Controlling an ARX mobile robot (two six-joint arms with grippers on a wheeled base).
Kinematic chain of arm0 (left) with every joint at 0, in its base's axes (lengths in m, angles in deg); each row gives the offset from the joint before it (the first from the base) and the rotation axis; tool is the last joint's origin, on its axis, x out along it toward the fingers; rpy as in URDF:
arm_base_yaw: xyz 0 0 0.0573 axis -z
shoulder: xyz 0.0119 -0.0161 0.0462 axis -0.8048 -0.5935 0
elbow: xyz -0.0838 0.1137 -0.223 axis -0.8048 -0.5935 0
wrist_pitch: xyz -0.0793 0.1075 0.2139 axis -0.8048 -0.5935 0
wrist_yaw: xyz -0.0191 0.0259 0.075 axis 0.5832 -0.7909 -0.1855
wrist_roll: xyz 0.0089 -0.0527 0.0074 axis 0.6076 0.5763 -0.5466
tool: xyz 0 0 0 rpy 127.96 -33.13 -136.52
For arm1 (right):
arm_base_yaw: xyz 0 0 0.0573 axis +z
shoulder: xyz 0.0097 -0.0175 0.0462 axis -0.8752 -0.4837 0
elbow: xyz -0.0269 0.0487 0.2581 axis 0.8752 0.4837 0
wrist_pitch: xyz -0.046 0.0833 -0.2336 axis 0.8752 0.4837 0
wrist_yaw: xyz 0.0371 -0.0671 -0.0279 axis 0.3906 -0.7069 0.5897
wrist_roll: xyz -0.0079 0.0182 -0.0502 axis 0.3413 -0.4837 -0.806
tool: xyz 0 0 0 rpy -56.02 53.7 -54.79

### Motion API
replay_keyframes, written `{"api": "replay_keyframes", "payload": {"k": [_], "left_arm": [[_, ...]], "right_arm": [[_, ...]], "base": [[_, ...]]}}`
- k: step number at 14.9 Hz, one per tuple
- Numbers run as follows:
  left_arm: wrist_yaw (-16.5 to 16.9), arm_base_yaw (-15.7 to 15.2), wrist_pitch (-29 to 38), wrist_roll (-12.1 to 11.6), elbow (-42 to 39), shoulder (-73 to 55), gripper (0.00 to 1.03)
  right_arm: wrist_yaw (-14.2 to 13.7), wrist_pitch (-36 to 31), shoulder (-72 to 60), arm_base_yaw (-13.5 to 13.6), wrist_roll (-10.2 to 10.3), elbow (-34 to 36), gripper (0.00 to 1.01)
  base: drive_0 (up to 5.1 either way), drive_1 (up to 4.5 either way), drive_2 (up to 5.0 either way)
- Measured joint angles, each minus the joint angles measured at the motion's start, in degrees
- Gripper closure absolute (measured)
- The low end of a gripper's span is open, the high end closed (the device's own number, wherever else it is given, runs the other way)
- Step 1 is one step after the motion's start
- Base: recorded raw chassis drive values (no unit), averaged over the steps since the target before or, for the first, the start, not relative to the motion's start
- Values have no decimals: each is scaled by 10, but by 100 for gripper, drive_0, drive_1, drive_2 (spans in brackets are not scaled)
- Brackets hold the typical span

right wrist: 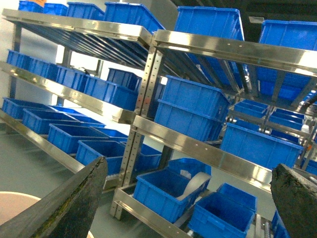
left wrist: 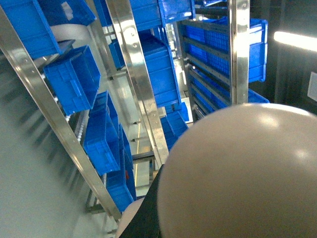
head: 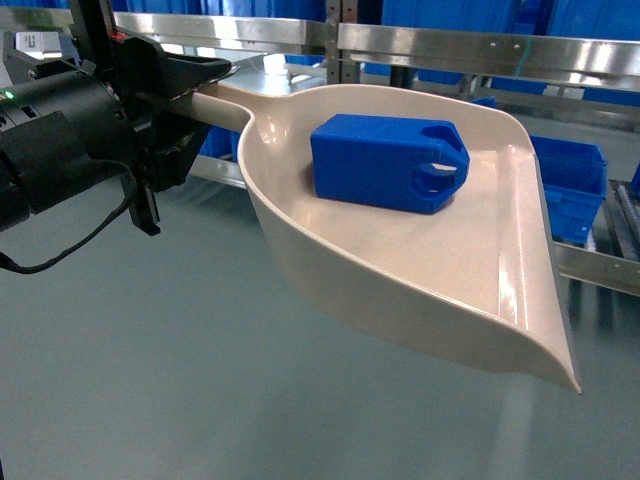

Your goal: Place part in tray to right shelf

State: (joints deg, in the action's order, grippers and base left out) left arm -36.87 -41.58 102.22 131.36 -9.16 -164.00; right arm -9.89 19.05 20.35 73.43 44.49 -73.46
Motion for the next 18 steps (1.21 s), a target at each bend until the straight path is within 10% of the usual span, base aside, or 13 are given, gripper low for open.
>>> {"api": "replay_keyframes", "payload": {"k": [18], "left_arm": [[0,0,0,0,0,0,89]], "right_arm": [[0,0,0,0,0,0,3]], "base": [[-158,-158,-158]]}}
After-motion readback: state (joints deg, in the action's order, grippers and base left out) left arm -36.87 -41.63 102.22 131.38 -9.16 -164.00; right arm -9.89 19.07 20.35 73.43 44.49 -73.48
